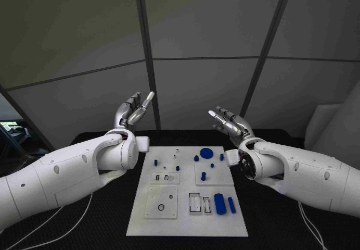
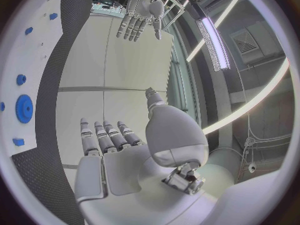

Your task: Assemble the parts on the task board

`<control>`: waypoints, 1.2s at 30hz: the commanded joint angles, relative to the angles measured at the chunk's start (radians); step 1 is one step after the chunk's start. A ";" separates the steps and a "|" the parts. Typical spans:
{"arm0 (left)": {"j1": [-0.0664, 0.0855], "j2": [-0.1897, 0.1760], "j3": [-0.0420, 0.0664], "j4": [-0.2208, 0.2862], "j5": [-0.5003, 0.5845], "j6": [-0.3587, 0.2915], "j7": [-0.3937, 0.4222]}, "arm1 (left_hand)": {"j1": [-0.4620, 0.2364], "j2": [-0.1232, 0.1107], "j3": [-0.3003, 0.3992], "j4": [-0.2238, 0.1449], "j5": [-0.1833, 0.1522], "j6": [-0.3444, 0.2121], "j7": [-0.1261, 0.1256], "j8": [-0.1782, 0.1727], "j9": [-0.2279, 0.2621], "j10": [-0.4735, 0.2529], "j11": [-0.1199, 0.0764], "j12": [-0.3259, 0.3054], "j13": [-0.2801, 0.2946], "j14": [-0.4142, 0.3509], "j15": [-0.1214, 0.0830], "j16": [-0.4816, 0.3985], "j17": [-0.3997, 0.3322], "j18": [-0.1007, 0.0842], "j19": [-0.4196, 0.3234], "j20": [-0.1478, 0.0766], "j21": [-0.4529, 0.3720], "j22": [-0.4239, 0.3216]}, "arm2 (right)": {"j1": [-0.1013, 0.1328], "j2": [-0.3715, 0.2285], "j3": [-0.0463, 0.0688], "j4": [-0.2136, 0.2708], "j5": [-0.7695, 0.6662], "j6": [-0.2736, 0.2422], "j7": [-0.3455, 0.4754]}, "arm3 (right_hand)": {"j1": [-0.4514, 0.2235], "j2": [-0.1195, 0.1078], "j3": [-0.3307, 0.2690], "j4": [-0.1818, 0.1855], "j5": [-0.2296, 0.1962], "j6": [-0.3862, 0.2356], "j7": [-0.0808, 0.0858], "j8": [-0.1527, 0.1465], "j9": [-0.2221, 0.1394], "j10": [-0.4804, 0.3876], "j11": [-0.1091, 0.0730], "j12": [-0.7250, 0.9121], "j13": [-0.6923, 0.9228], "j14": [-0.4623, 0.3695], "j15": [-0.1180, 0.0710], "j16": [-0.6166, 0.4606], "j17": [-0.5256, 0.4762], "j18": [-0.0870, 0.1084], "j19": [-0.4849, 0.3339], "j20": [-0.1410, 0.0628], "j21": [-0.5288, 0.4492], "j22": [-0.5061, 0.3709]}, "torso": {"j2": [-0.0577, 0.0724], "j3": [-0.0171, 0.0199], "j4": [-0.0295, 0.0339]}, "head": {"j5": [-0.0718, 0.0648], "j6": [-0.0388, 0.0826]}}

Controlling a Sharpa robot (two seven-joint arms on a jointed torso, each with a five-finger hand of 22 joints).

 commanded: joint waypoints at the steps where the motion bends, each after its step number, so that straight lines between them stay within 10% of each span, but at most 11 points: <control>1: 0.001 0.001 0.001 -0.001 -0.021 0.037 0.021 | 0.025 0.002 0.000 0.008 0.006 0.014 0.066 0.007 0.002 0.007 0.016 0.008 0.002 0.011 0.010 0.006 0.003 -0.016 -0.001 0.011 0.007 0.002 | 0.007 0.007 0.005 -0.017 -0.102 0.156 -0.079 | 0.166 0.015 0.025 -0.078 -0.024 0.180 0.138 0.034 0.020 0.232 0.034 0.039 0.020 0.237 0.026 0.042 0.022 0.023 0.132 0.009 0.061 0.030 | 0.000 -0.0001 -0.0002 | 0.000 0.000; 5: 0.001 0.001 0.001 -0.001 -0.021 0.037 0.021 | 0.043 0.009 0.001 0.005 0.006 0.040 0.085 0.011 0.005 0.046 0.036 0.014 0.007 0.074 0.025 0.019 0.011 -0.017 0.014 0.023 0.014 0.006 | 0.010 0.010 0.008 -0.025 -0.114 0.176 -0.090 | 0.254 0.019 0.073 -0.144 -0.048 0.424 0.130 0.084 0.044 0.573 0.016 0.107 0.043 0.570 0.004 0.108 0.043 0.057 0.343 0.008 0.153 0.071 | 0.000 -0.0001 -0.0002 | 0.000 0.000; 6: 0.000 -0.046 -0.001 0.026 -0.021 0.078 0.007 | 0.049 0.012 0.001 0.004 0.006 0.054 0.094 0.014 0.007 0.067 0.045 0.018 0.010 0.103 0.031 0.026 0.015 -0.019 0.025 0.025 0.019 0.009 | 0.013 -0.020 0.008 -0.042 -0.421 0.087 -0.038 | 0.266 0.018 0.082 -0.154 -0.049 0.479 0.123 0.095 0.049 0.612 0.008 0.115 0.044 0.619 -0.005 0.118 0.045 0.065 0.383 0.008 0.170 0.078 | 0.011 -0.0085 -0.0021 | -0.002 -0.010; 11: 0.000 -0.065 -0.002 0.039 -0.024 0.092 0.004 | 0.090 0.025 0.000 -0.017 0.004 0.192 0.138 0.042 0.022 0.279 0.095 0.062 0.031 0.341 0.070 0.091 0.040 -0.051 0.188 0.034 0.095 0.050 | 0.023 -0.021 0.008 -0.057 -0.556 0.060 -0.049 | 0.286 0.009 0.132 -0.194 -0.047 0.680 0.097 0.111 0.049 0.736 -0.028 0.116 0.033 0.758 -0.044 0.132 0.039 0.091 0.485 -0.004 0.224 0.090 | 0.019 -0.0090 0.0016 | 0.000 -0.012; 14: 0.000 -0.078 -0.003 0.051 -0.028 0.100 0.004 | 0.111 0.034 -0.008 -0.033 0.006 0.335 0.139 0.073 0.036 0.489 0.105 0.110 0.047 0.586 0.068 0.156 0.062 -0.053 0.457 0.031 0.221 0.112 | 0.032 -0.019 0.008 -0.066 -0.655 0.056 -0.063 | 0.279 -0.003 0.171 -0.215 -0.049 0.729 0.082 0.097 0.041 0.797 -0.043 0.098 0.032 0.832 -0.067 0.131 0.040 0.092 0.536 -0.023 0.250 0.095 | 0.028 -0.0089 0.0037 | 0.001 -0.014; 20: 0.000 -0.116 -0.003 0.094 -0.054 0.113 -0.002 | 0.145 0.047 -0.031 -0.074 0.007 0.652 0.116 0.137 0.058 0.760 0.057 0.173 0.055 0.832 0.007 0.221 0.097 -0.011 0.684 0.011 0.332 0.149 | 0.063 -0.016 0.008 -0.076 -0.873 0.086 -0.125 | 0.249 -0.038 0.259 -0.250 -0.050 0.806 0.062 0.078 0.041 0.909 -0.078 0.066 0.034 0.979 -0.113 0.139 0.051 0.092 0.638 -0.075 0.320 0.118 | 0.063 -0.0102 0.0080 | -0.004 -0.003; 32: -0.001 -0.204 -0.003 0.241 -0.136 0.141 -0.025 | 0.170 0.064 -0.060 -0.117 0.008 0.780 0.080 0.136 0.045 0.917 0.006 0.169 0.059 1.072 -0.063 0.253 0.222 -0.010 0.916 -0.063 0.441 0.189 | 0.120 -0.012 0.009 -0.043 -1.338 0.226 -0.345 | 0.230 -0.097 0.317 -0.283 -0.070 0.884 0.028 0.061 0.042 1.009 -0.123 0.037 0.035 1.258 -0.191 0.247 0.133 0.090 0.784 -0.168 0.564 0.251 | 0.142 -0.0187 0.0226 | -0.028 0.030; 36: -0.002 -0.225 -0.002 0.275 -0.165 0.154 -0.021 | 0.176 0.068 -0.061 -0.124 0.008 0.789 0.077 0.130 0.044 0.928 0.003 0.161 0.059 1.085 -0.067 0.251 0.241 -0.010 0.927 -0.068 0.448 0.192 | 0.125 -0.005 0.009 -0.028 -1.442 0.282 -0.414 | 0.187 -0.132 0.306 -0.265 -0.082 0.858 0.030 0.040 0.038 0.965 -0.119 0.032 0.032 1.286 -0.188 0.284 0.166 0.086 0.786 -0.175 0.603 0.275 | 0.164 -0.0236 0.0306 | -0.035 0.034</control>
